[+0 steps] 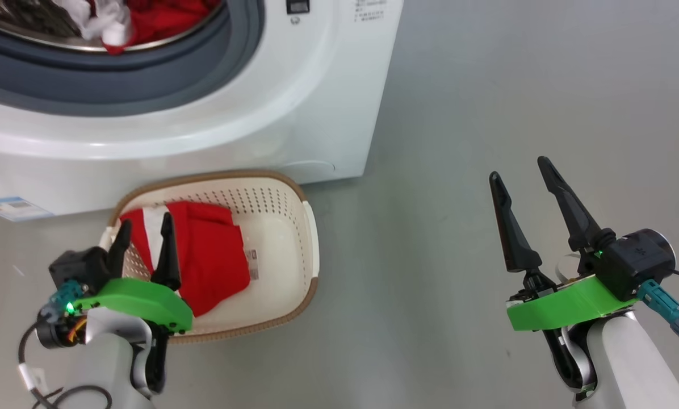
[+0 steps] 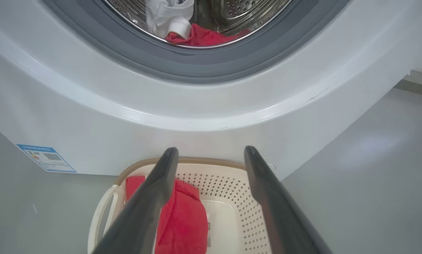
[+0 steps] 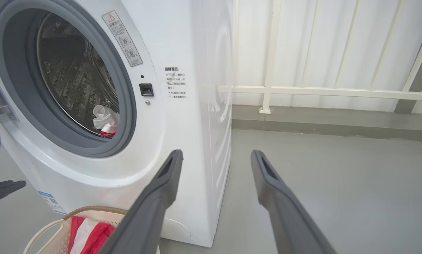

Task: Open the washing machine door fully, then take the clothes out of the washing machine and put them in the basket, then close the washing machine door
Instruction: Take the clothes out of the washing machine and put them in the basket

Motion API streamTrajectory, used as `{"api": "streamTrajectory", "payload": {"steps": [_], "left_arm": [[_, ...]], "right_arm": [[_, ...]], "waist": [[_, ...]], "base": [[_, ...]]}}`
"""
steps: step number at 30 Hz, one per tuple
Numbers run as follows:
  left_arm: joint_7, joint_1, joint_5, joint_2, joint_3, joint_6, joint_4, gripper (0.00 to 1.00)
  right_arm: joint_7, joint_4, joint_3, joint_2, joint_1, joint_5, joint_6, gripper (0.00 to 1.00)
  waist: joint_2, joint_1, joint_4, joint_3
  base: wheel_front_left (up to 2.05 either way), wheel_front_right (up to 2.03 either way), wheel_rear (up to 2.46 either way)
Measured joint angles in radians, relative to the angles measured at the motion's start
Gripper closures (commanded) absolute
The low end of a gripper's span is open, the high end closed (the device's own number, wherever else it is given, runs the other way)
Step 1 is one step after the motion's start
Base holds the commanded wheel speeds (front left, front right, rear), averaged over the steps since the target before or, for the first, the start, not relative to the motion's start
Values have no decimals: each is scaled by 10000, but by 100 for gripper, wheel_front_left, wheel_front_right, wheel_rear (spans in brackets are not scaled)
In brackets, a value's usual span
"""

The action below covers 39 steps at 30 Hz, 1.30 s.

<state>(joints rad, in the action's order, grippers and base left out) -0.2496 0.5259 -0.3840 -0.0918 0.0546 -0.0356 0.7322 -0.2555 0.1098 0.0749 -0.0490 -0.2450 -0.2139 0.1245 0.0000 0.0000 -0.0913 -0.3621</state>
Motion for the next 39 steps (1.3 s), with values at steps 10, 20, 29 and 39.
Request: {"api": "streamTrajectory", "payload": {"steps": [10,20,29,39], "left_arm": [[-2,-1505,520,393,-738,13,-2978,0],[-29,-3357,1298,472,-811,280,-5628,0],[-42,-4809,1383,470,-878,546,-6951,0],[430,-5927,1624,188,-851,702,-7729,0]], "right_arm": [[0,284,31,-6,3,307,0,0],[0,685,56,-6,390,299,0,0],[0,673,-144,-4,893,311,0,0],[0,194,-685,8,1652,589,0,0]], "waist": [[0,1,165,1166],[0,1,110,2215],[0,0,69,3003],[0,0,88,3448]], "base": [[0,0,0],[0,0,0],[0,0,0],[0,0,0]]}}
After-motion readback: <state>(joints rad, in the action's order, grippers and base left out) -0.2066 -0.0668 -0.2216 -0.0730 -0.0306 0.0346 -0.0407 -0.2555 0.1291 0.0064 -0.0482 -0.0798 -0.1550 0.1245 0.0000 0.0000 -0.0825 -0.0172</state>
